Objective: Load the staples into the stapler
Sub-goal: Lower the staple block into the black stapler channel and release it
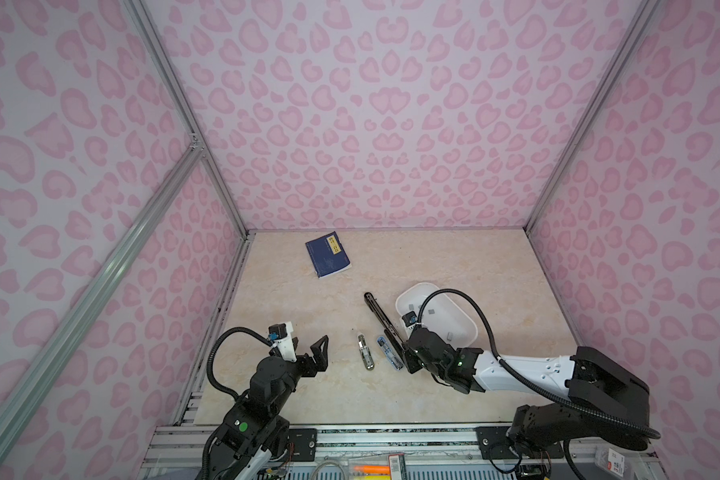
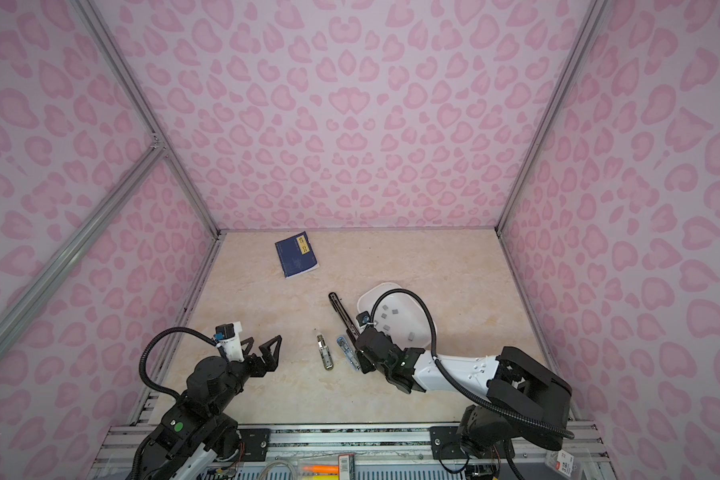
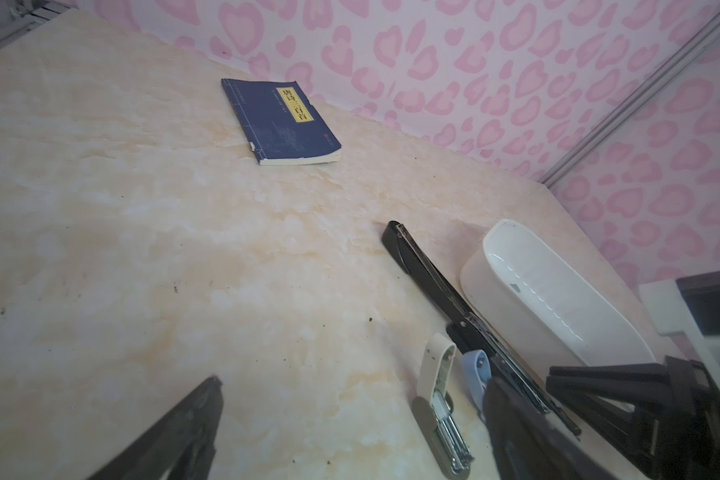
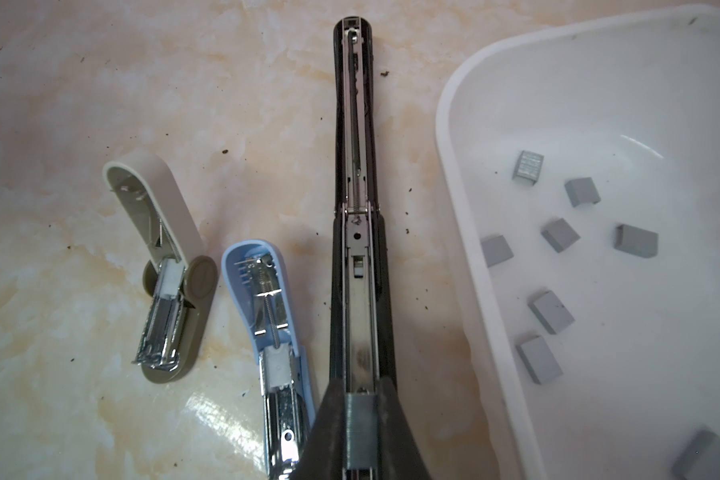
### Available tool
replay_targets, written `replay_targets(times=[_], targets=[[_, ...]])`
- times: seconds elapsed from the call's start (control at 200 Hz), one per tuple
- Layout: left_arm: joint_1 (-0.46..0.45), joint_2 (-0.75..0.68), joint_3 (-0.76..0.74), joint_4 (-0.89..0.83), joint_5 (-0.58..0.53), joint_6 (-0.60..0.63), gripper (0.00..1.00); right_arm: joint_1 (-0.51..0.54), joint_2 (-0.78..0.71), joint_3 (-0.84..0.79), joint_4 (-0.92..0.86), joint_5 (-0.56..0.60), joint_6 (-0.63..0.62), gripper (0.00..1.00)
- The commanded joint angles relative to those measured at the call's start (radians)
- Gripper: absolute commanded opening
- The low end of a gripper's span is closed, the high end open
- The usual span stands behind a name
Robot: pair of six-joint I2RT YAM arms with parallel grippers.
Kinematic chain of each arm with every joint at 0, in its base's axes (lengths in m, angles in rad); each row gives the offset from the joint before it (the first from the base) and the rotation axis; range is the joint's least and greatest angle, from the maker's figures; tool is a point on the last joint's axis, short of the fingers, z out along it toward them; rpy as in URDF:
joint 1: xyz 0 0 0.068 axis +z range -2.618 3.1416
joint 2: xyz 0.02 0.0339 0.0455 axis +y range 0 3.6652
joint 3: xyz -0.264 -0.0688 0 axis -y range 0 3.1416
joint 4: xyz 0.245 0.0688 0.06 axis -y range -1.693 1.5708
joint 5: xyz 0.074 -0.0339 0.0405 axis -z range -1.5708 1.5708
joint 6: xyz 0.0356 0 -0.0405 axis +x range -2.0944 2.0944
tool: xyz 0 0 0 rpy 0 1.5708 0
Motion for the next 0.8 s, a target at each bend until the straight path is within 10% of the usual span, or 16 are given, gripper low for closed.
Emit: replay_targets(times=[0.0, 0.8], targets=[[-0.006, 0.018, -0.007, 0.096, 0.090, 0.031, 0.99, 0.001, 0.007, 0.002, 0.004, 0.014, 0.004, 0.14], [-0.018, 0.033, 0.003, 0.063, -0.004, 0.006, 1.00, 0.001, 0.034, 0.005, 0.004, 0.012, 0.005, 0.14]])
